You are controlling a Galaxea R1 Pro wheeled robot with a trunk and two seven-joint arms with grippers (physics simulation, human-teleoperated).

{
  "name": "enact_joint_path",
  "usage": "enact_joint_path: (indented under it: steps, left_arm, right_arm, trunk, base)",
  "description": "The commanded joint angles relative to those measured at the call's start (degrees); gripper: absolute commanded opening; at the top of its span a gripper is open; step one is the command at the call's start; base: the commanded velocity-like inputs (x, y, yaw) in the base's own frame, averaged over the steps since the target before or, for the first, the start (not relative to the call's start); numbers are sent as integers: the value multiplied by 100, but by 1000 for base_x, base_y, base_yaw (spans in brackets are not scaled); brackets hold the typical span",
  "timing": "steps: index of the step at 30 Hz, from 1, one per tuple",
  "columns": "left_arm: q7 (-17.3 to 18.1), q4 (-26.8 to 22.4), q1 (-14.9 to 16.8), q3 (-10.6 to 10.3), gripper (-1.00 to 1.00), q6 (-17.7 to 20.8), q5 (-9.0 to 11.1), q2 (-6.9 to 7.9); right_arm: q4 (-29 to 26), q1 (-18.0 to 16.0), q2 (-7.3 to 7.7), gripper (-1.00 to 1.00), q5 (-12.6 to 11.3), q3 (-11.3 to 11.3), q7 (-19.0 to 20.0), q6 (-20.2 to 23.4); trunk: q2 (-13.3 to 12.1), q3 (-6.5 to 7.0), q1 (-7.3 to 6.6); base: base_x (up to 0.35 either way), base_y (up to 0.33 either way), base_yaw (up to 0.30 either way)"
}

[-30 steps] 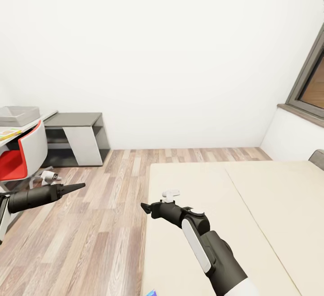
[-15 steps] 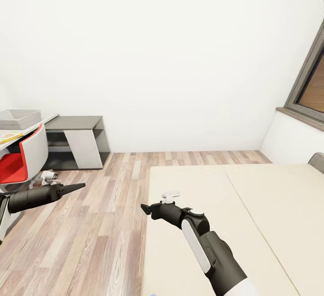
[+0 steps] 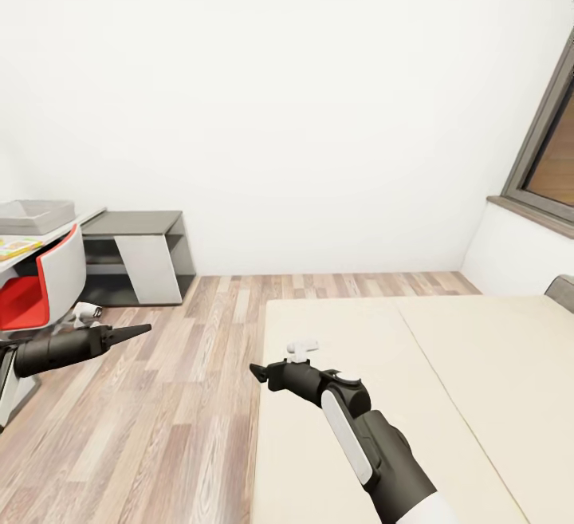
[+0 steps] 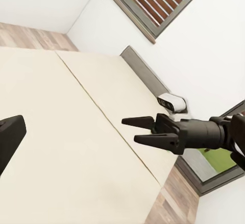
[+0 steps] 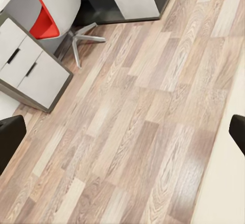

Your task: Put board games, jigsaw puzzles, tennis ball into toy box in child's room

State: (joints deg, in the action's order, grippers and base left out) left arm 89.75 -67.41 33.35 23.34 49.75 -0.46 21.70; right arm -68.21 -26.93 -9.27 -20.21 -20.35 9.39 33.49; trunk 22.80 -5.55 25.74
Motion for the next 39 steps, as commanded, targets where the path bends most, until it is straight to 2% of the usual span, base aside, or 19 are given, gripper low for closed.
enact_joint_path:
  steps: [1,17,39]
  left_arm:
    - [25,0,5,0,100,61,-6,1]
    - [25,0,5,5,100,63,0,1]
    - [25,0,5,4,100,61,2,1]
  right_arm:
    - [4,-5,1,100,-5,7,10,11]
    - [203,-5,0,100,-6,31,10,-165]
    - [212,-5,-5,100,9,10,-53,-268]
  trunk:
    - [12,-4,4]
    - [12,133,4]
    - [12,142,4]
  base:
    - [0,0,0]
    - [0,0,0]
    - [0,0,0]
